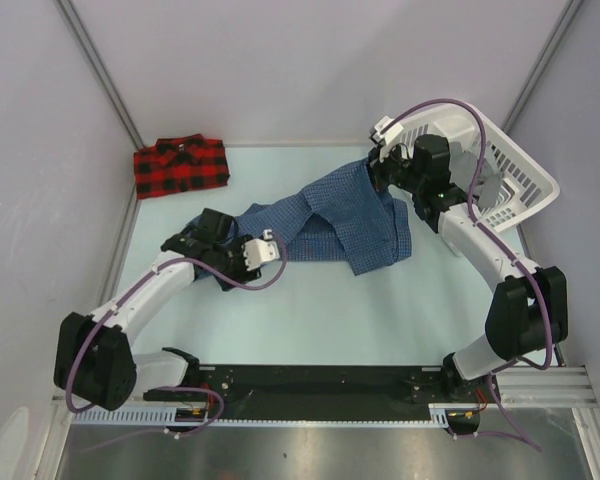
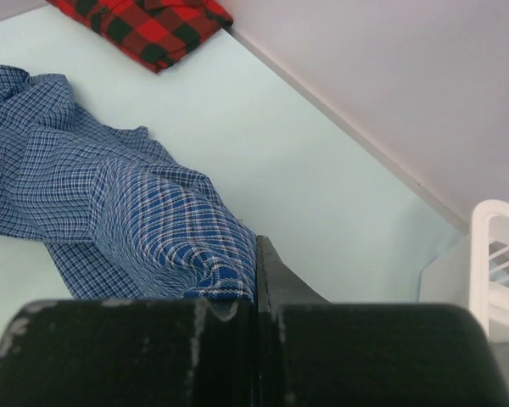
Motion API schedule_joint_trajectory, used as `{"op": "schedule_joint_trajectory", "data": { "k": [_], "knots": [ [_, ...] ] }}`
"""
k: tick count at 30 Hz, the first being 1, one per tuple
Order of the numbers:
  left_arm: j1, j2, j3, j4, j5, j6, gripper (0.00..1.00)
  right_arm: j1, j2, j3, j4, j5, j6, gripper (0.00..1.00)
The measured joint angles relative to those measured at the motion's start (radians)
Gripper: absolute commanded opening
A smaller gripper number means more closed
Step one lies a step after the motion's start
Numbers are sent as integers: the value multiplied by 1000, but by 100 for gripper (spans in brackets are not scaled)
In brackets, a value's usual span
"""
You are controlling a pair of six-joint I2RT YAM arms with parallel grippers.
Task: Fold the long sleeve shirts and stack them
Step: Flatten the shirt out
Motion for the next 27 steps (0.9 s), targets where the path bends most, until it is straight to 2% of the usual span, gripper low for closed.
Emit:
{"op": "schedule_joint_trajectory", "data": {
  "k": [7, 13, 15, 16, 18, 19, 20, 23, 27],
  "knots": [
    [0, 63, -142, 142, -131, 66, 59, -9, 0, -2, -21, -3, -9, 0],
    [0, 157, -174, 261, -193, 92, 55, -21, 0, -2, -37, -4, -21, 0],
    [3, 199, -170, 290, -209, 105, 48, -24, 0, -2, -43, -4, -25, 0],
    [6, 206, -170, 319, -214, 107, 34, -26, 0, -2, -47, -4, -26, 0],
    [14, 224, -166, 342, -217, 115, 18, -28, 0, -2, -54, -4, -29, 0],
    [22, 233, -164, 344, -221, 121, 6, -30, 0, -1, -58, -4, -31, 0],
    [29, 237, -161, 343, -221, 119, 1, -32, 0, -1, -60, -4, -33, 0],
    [69, 241, -128, 263, -203, 111, 0, -41, 0, 2, -72, -3, -36, 0],
    [122, 232, 53, 108, -153, 43, 0, -49, 12, 55, -90, 6, -35, 0]
  ]
}}
